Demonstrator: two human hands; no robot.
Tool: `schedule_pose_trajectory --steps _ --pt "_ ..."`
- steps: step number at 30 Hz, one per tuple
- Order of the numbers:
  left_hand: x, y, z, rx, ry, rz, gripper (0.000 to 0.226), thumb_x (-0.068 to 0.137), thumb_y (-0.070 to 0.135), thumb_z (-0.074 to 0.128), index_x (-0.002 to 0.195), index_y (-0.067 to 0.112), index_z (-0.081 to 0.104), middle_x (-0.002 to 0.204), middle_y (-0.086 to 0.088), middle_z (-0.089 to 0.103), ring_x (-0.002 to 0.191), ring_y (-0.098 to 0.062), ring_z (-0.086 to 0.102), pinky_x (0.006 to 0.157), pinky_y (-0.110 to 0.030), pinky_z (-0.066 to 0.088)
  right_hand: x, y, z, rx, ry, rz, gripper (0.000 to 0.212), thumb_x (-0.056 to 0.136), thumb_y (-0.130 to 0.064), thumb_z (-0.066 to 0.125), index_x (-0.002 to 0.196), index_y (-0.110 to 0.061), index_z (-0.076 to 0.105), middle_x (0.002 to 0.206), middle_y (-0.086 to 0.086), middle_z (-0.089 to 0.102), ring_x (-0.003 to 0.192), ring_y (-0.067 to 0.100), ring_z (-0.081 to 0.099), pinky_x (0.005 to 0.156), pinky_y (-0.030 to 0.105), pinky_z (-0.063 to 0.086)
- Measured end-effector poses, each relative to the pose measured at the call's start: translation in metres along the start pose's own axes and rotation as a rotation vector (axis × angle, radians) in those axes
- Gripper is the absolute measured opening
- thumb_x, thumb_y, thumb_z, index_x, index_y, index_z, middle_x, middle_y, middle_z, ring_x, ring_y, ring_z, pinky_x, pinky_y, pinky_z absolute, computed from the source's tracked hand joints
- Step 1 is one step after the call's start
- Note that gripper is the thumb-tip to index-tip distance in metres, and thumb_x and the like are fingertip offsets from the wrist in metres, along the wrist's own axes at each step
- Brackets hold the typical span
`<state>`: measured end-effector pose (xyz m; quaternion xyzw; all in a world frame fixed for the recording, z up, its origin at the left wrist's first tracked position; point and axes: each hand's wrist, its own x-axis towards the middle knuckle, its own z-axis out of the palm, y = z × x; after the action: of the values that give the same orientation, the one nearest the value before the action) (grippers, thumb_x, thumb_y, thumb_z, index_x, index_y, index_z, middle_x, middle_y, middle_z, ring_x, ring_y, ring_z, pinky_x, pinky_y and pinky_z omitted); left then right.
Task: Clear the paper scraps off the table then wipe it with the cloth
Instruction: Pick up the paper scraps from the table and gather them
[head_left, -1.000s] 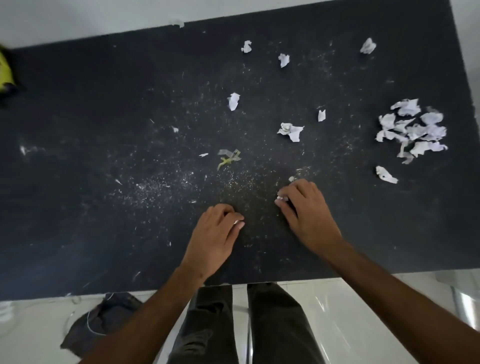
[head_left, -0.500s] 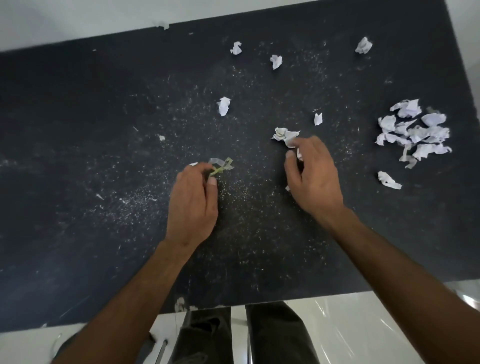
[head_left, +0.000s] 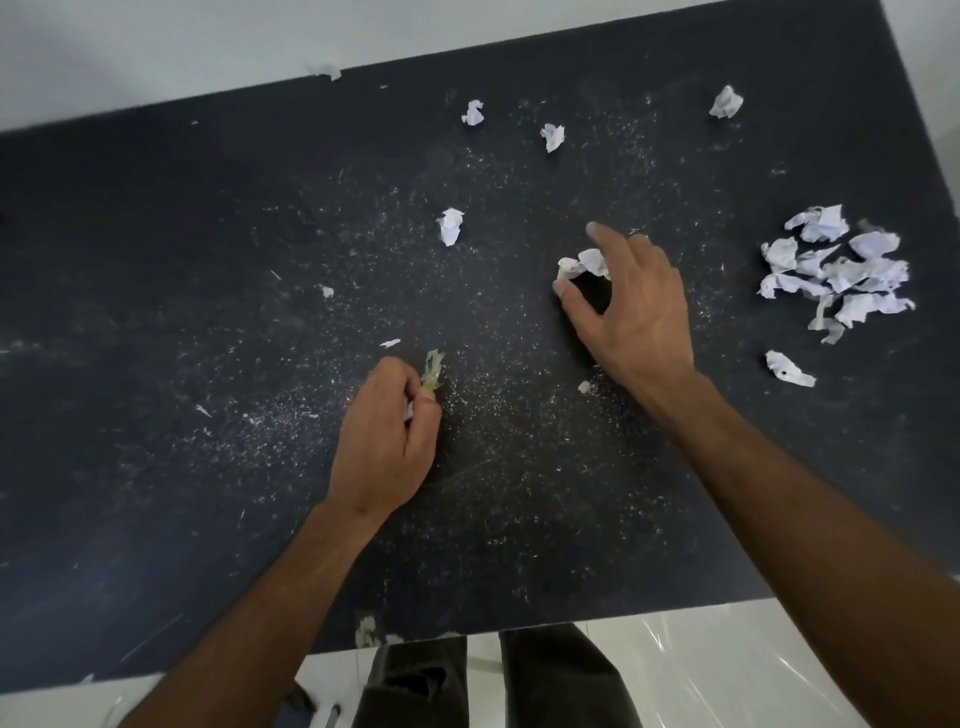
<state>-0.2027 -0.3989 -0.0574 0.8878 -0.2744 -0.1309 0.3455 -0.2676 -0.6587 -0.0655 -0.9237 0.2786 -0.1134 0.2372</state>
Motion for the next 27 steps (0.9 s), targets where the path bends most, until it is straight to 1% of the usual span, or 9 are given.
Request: schedule_pose_trajectory --steps 4,8,10,13,16,18,21,24,27 --pt "0.004 0.002 -0.002 -0.147 0.075 -0.066 0.017 0.096 0.011 0.052 0.08 0.013 0.048 0.082 0.001 0.059 0.059 -0.016 0.045 0.054 -0.03 0.038 -0.003 0.003 0.007 -0.041 0.011 -0.03 0.029 0.103 -0.033 0.053 0.116 -0.009 0.065 0.1 0.009 0.06 0.091 0.028 0.057 0.083 0.047 0.048" --pt "0.008 0.002 -0.004 -0.163 0.121 -0.113 0.016 0.088 0.013 0.06 0.075 0.013 0.051 0.087 0.006 0.064 0.082 -0.01 0.064 0.066 -0.033 0.051 -0.013 0.004 0.002 0.029 0.053 0.021 0.027 0.108 -0.029 0.044 0.106 -0.006 0.058 0.098 0.008 0.058 0.088 0.025 0.053 0.08 0.041 0.046" --pt "0.009 0.0 -0.004 -0.192 0.124 -0.133 0.017 0.087 0.01 0.065 0.074 0.012 0.054 0.093 0.007 0.067 0.081 -0.008 0.065 0.063 -0.036 0.053 -0.017 0.007 -0.004 0.088 0.106 0.016 0.025 0.108 -0.026 0.042 0.1 -0.005 0.053 0.095 0.006 0.049 0.082 0.021 0.046 0.073 0.035 0.041" --pt "0.01 0.003 -0.004 -0.239 0.135 -0.158 0.019 0.087 0.005 0.071 0.075 0.014 0.059 0.098 0.01 0.07 0.076 -0.011 0.067 0.063 -0.041 0.057 -0.018 0.013 -0.016 0.173 0.137 0.052 0.02 0.108 -0.018 0.041 0.101 -0.003 0.051 0.098 0.007 0.047 0.079 0.014 0.041 0.07 0.02 0.032" --pt "0.015 0.009 -0.005 -0.281 0.124 -0.172 0.016 0.09 0.004 0.07 0.086 0.015 0.059 0.094 0.008 0.071 0.079 -0.012 0.069 0.068 -0.038 0.059 -0.016 0.024 -0.023 0.17 0.129 0.11 0.021 0.105 -0.008 0.041 0.12 -0.002 0.054 0.107 0.009 0.058 0.087 0.013 0.048 0.075 0.015 0.03" --pt "0.021 0.012 -0.006 -0.315 0.093 -0.165 0.015 0.095 0.006 0.063 0.101 0.017 0.056 0.092 0.008 0.069 0.08 -0.016 0.07 0.07 -0.038 0.059 -0.01 0.03 -0.022 0.141 0.132 0.11 0.03 0.102 -0.007 0.04 0.128 -0.003 0.053 0.112 0.01 0.059 0.097 0.018 0.052 0.084 0.02 0.035" --pt "0.037 0.011 -0.007 -0.278 0.054 -0.106 0.024 0.102 0.006 0.046 0.12 0.02 0.054 0.094 0.005 0.064 0.078 -0.02 0.063 0.068 -0.036 0.053 0.003 0.034 -0.014 0.058 0.122 0.085 0.035 0.106 -0.02 0.039 0.134 -0.004 0.051 0.115 0.013 0.059 0.105 0.024 0.054 0.095 0.037 0.044" --pt "0.066 0.012 -0.008 -0.203 0.059 -0.005 0.025 0.102 0.003 0.04 0.107 0.016 0.061 0.092 0.007 0.061 0.081 -0.004 0.055 0.073 -0.019 0.044 0.013 0.035 -0.006 -0.146 0.05 0.089 0.03 0.107 -0.027 0.043 0.127 -0.008 0.055 0.115 0.014 0.06 0.103 0.031 0.056 0.089 0.046 0.044" --pt "0.102 0.014 -0.005 -0.135 0.071 0.092 0.016 0.102 0.007 0.044 0.092 0.011 0.056 0.09 -0.002 0.057 0.08 -0.008 0.05 0.073 -0.019 0.039 0.011 0.029 -0.005 -0.133 0.039 0.086 0.022 0.107 -0.023 0.04 0.109 -0.008 0.055 0.108 0.012 0.06 0.096 0.03 0.055 0.086 0.045 0.043"
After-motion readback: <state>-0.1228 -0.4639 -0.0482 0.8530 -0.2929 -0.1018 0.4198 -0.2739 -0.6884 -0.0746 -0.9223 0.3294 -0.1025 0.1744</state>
